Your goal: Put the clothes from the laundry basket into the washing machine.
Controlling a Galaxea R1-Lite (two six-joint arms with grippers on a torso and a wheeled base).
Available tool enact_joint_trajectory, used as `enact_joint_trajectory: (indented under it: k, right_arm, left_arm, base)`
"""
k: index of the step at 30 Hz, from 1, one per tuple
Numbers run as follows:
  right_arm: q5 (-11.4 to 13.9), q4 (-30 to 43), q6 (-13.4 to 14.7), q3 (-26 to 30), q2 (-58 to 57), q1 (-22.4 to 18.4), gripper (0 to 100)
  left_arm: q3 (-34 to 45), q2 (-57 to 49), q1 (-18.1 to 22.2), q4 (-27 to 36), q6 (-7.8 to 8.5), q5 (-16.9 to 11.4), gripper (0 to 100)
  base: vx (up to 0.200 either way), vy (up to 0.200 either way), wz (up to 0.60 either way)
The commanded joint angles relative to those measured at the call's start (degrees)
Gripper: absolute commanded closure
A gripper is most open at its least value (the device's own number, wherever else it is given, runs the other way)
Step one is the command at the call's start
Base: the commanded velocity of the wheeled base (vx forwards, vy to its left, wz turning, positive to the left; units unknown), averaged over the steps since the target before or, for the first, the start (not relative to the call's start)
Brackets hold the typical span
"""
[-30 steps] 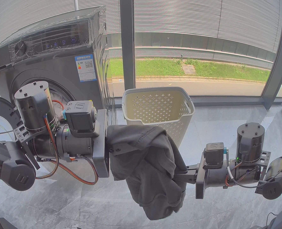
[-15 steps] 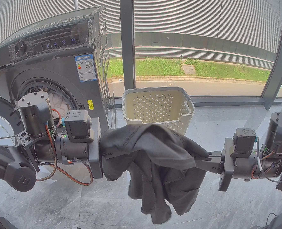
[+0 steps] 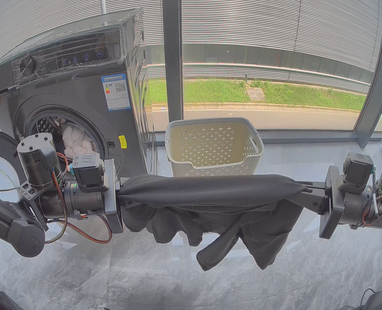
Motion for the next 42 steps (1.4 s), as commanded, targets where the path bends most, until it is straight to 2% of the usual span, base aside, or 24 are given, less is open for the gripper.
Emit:
enact_joint_trajectory:
  k: [1, 2, 3, 4, 5, 7, 11, 12, 13, 14, 15, 18, 20, 26, 36, 42]
  right_arm:
    - [2.1, -0.1, 0.3, -3.4, -2.8, -0.1, 100]
    - [3.2, 0.0, 0.8, -5.2, -3.9, 0.3, 100]
    - [3.2, 0.0, 0.8, -5.2, -3.9, 0.3, 100]
    - [3.5, 0.0, 1.4, -5.9, -5.0, 0.6, 100]
    - [3.5, 0.0, 1.4, -5.9, -5.4, 0.7, 100]
    - [3.6, 0.1, 1.5, -5.4, -6.1, 0.6, 100]
    - [3.5, 0.3, 2.6, -1.6, -7.7, -0.9, 100]
    - [3.5, 0.3, 2.6, -1.5, -7.8, -1.0, 100]
    - [3.5, 0.3, 2.6, -0.8, -8.3, -2.6, 100]
    - [3.5, 0.3, 2.7, -0.8, -8.3, -2.9, 100]
    - [3.5, 0.3, 2.7, -0.8, -8.7, -3.3, 100]
    - [3.5, 0.3, 2.9, -0.8, -9.2, -3.4, 100]
    - [3.5, 0.3, 3.0, -0.8, -9.3, -3.4, 100]
    - [3.5, 0.3, 3.0, -0.9, -9.2, -3.4, 100]
    - [3.6, 0.2, 3.0, -1.0, -9.2, -3.4, 100]
    - [4.1, 0.3, 3.0, -0.7, -8.9, -3.6, 100]
  left_arm:
    - [-0.8, 0.5, 0.3, -0.2, -0.07, 0.6, 100]
    - [-1.4, 0.7, 0.4, -0.6, -0.25, 1.5, 100]
    - [-1.4, 0.7, 0.4, -0.6, -0.25, 1.5, 100]
    - [-0.8, 1.3, 0.8, -1.4, -0.25, 3.5, 100]
    - [-0.6, 1.5, 0.9, -1.8, -0.25, 4.1, 100]
    - [-0.3, 1.9, 1.1, -3.0, -0.33, 5.0, 100]
    - [-1.1, 7.2, 1.2, -11.1, -0.51, 7.4, 100]
    - [-1.1, 7.4, 1.2, -11.3, -0.51, 7.5, 100]
    - [-1.3, 9.5, 1.2, -15.4, -1.21, 9.2, 100]
    - [-1.3, 9.6, 1.2, -15.8, -1.48, 9.5, 100]
    - [-1.3, 10.1, 1.1, -17.9, -3.32, 10.4, 100]
    - [-1.7, 10.1, 1.0, -21.4, -7.45, 11.5, 100]
    - [-1.9, 10.2, 1.0, -22.8, -8.6, 12.1, 100]
    - [-2.0, 10.2, 0.9, -23.5, -8.77, 14.4, 100]
    - [-1.2, 10.4, 0.5, -23.5, -8.68, 14.5, 100]
    - [-3.5, 9.9, -1.5, -23.5, -8.77, 14.7, 100]
  base:
    - [0.0, 0.0, 0.0]
    - [0.0, 0.0, 0.0]
    - [0.0, 0.0, 0.0]
    - [0.0, 0.0, 0.0]
    - [0.0, 0.0, 0.0]
    - [0.0, 0.0, 0.0]
    - [0.0, 0.0, 0.0]
    - [0.0, 0.0, 0.0]
    - [0.0, 0.0, 0.0]
    - [0.0, 0.0, 0.0]
    - [0.0, 0.0, 0.0]
    - [0.0, 0.0, 0.0]
    - [0.0, 0.0, 0.0]
    - [0.0, 0.0, 0.0]
    - [0.0, 0.0, 0.0]
    - [0.0, 0.0, 0.0]
